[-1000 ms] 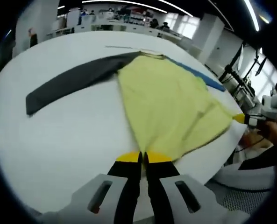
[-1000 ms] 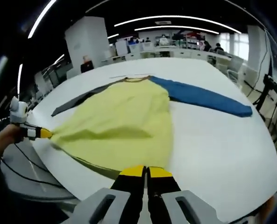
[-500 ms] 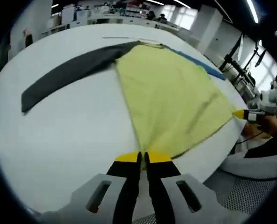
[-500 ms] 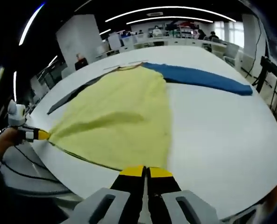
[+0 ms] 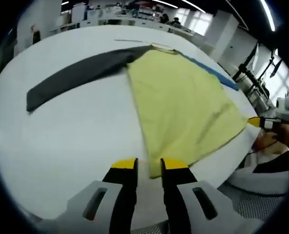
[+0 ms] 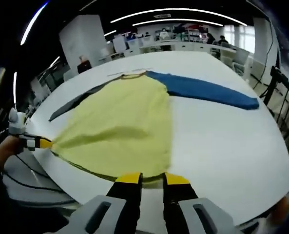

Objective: Fold the garment on the visible template until the final outline fits inside the template.

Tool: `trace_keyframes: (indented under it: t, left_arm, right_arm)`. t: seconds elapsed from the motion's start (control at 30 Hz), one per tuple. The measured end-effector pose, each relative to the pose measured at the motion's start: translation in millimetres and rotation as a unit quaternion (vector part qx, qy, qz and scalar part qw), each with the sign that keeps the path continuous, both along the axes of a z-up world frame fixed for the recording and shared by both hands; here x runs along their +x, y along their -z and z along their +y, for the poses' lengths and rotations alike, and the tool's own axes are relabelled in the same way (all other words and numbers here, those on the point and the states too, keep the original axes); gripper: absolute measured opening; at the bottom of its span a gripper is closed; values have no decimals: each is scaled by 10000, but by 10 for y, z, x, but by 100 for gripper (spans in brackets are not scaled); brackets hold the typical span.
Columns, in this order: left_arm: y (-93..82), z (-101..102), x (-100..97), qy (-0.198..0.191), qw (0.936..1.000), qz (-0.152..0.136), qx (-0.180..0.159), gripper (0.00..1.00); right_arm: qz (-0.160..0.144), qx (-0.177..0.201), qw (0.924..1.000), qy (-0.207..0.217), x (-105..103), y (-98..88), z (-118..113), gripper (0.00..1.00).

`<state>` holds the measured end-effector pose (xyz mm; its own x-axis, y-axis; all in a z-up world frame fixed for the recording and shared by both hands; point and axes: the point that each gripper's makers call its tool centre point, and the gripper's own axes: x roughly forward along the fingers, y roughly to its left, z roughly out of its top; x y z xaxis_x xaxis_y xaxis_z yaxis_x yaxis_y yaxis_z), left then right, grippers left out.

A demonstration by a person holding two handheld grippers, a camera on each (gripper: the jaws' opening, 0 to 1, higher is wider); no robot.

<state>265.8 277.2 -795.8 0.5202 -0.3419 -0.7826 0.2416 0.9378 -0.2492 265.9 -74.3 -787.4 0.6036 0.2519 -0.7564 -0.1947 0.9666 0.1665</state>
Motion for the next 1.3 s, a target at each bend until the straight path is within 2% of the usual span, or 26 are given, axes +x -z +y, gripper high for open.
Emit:
trace_keyframes:
  t: [0.07, 0.13, 0.23, 0.3, 0.37, 0.53, 0.67, 0.8, 0.93, 1.07, 1.17, 1.3]
  left_arm:
    - [8, 1, -12, 20, 10000, 25, 40, 16]
    - [10, 6, -20, 56, 9999, 29, 97, 15]
    - [22, 8, -34, 91, 9999, 52, 130, 14]
    - [20, -5, -36, 98, 9999, 65, 91, 14]
    - [12, -6, -28, 107, 9999, 33, 102, 15]
    - [14, -22, -40, 115, 9999, 68, 71, 14]
    - [28, -19, -47, 123, 9998, 104, 106, 12]
    - [48, -20, -45, 106, 9998, 139, 78, 8]
    - [73, -24, -52, 166, 9996, 148, 167, 1]
    - [65, -28, -66, 162, 9995, 153, 207, 1]
    - [64, -18, -65, 114, 9996, 156, 225, 0]
    - [57, -22, -69, 112, 9994, 183, 260, 0]
  right_arm:
    - [157, 71, 9998, 71, -45, -1, -7, 13]
    - [8, 128, 9999, 105, -32, -68, -13, 13]
    - [59, -1, 9999, 142, -50, -52, -64, 13]
    - [155, 53, 9992, 354, -80, -70, -117, 11]
    - [95, 44, 9994, 324, -88, -95, -129, 10]
    - [110, 92, 9997, 190, -43, -28, -78, 12]
    - [99, -188, 9998, -21, -11, 69, -40, 11]
    - [231, -277, 9993, -102, -43, 188, -25, 2]
    - [213, -227, 9994, -126, -29, 131, -52, 0]
    - [180, -19, 9998, -25, -16, 6, -76, 0]
    - [394, -94, 9992, -18, -63, 58, -136, 0]
    - [490, -56, 9988, -17, -77, 126, -106, 0]
